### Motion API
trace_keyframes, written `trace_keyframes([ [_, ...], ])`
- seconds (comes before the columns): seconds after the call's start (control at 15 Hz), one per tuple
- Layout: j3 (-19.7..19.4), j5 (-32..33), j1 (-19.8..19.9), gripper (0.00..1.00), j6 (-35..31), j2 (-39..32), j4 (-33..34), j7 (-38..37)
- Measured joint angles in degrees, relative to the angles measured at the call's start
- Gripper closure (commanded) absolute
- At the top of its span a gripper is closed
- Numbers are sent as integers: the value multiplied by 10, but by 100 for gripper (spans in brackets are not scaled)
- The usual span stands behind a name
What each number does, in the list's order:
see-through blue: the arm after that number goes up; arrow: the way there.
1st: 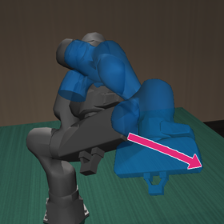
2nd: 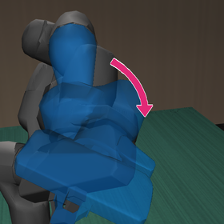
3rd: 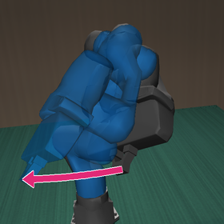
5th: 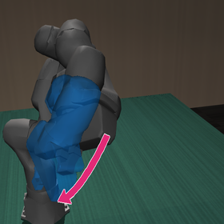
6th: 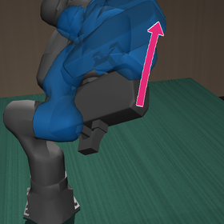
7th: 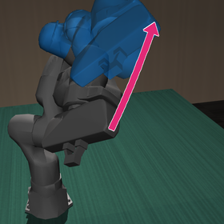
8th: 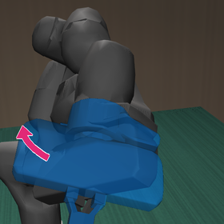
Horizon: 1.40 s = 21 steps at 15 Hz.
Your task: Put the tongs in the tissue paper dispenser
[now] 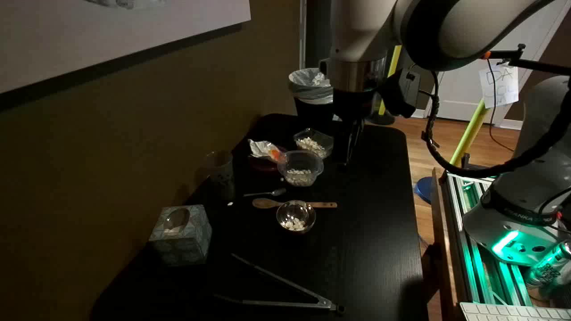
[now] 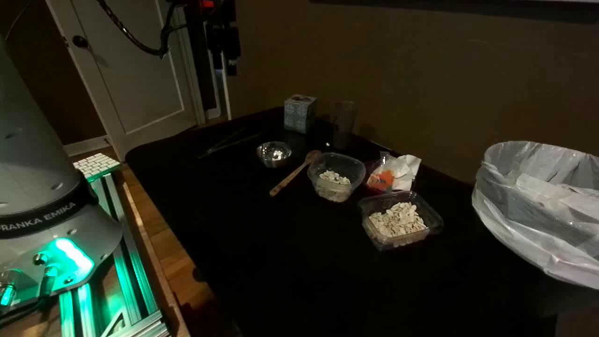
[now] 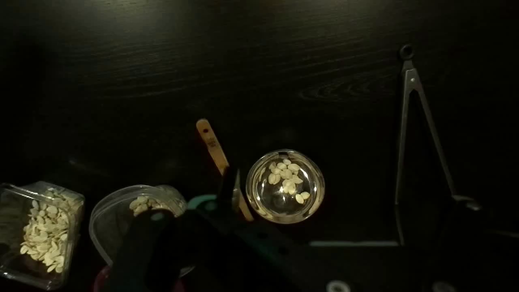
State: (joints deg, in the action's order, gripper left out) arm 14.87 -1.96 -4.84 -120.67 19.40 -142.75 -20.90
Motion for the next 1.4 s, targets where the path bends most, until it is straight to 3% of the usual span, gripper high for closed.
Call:
trace_keyframes([
  [1.0, 0, 1, -8, 0, -11, -5, 2, 1],
  [1.4, 37, -27, -75, 0, -51, -127, 34, -2],
])
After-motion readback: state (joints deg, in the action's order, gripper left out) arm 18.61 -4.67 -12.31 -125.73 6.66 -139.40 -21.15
